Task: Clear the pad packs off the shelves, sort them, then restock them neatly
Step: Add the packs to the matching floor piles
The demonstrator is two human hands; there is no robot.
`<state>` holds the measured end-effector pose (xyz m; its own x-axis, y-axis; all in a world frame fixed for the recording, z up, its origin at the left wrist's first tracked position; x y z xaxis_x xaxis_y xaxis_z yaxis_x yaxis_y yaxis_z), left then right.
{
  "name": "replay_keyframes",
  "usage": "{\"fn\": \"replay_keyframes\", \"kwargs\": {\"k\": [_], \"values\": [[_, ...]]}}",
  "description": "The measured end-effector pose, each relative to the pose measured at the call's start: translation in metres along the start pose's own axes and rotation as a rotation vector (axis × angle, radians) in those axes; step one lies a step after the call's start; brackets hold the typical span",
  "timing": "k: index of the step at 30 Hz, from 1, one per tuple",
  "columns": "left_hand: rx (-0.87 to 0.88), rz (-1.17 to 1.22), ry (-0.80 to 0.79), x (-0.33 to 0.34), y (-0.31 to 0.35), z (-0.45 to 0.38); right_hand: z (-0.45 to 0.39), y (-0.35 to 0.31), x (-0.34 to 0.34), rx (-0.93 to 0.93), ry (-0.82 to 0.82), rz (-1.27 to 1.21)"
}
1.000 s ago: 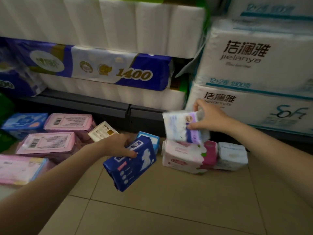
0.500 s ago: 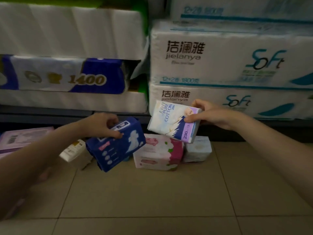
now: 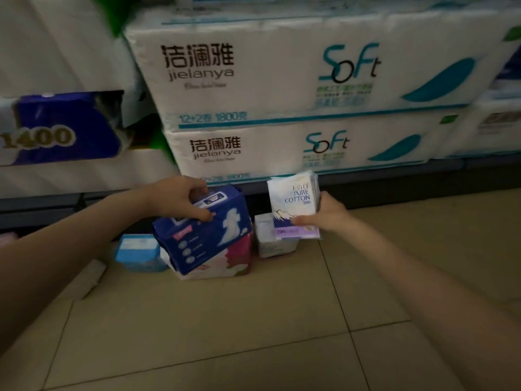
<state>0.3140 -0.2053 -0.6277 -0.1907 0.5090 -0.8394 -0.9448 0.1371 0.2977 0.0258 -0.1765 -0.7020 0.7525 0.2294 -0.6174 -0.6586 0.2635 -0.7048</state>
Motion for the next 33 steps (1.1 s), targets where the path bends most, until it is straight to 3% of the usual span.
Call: {"fn": "replay_keyframes", "kwargs": {"k": [4,8,13,17,21,25,28,30,31,33], "values": [[0.057,-0.059,-0.018,0.004,0.019,-0.003,-0.015,-0.008,0.008,-0.056,0.103,0.018],[0.078,-0.026,-0.016,0.005,0.030,-0.010,-0.007,-0.003,-0.028,-0.193,0.042,-0.173],[0.068,-0.009,-0.024,0.010,0.047,-0.022,-0.009,0.052,-0.057,-0.058,0.059,0.153],[0.087,-0.059,-0.037,0.019,0.052,-0.028,-0.018,0.075,-0.018,-0.038,0.110,0.054],[0.093,-0.099,-0.019,0.019,0.053,-0.029,-0.029,0.076,0.008,-0.016,0.342,0.015],[0.071,-0.110,-0.023,0.022,0.045,-0.021,-0.041,0.071,0.021,-0.057,0.255,-0.049],[0.062,-0.108,0.093,0.025,0.035,-0.009,-0.035,0.049,0.009,0.001,0.394,0.081],[0.065,-0.017,0.197,0.027,0.029,0.001,-0.019,0.014,0.005,-0.168,0.506,0.138],[0.061,0.032,0.223,0.028,0.026,0.006,-0.013,-0.004,0.007,-0.284,0.478,0.108],[0.024,0.137,0.226,0.028,0.016,0.013,-0.005,-0.039,0.023,-0.425,0.251,-0.048]]}}
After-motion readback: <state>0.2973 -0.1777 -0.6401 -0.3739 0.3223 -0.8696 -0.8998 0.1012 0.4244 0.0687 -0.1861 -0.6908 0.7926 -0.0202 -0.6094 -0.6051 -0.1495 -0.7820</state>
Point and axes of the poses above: each hand's wrist, its own z-axis away from the middle knuckle, its own x-axis out of the palm, y = z × x, the point moved 3 cm from there along -z, towards the middle knuckle, and after that the axes turned 8 degrees about -x, right-handed, at the moved point
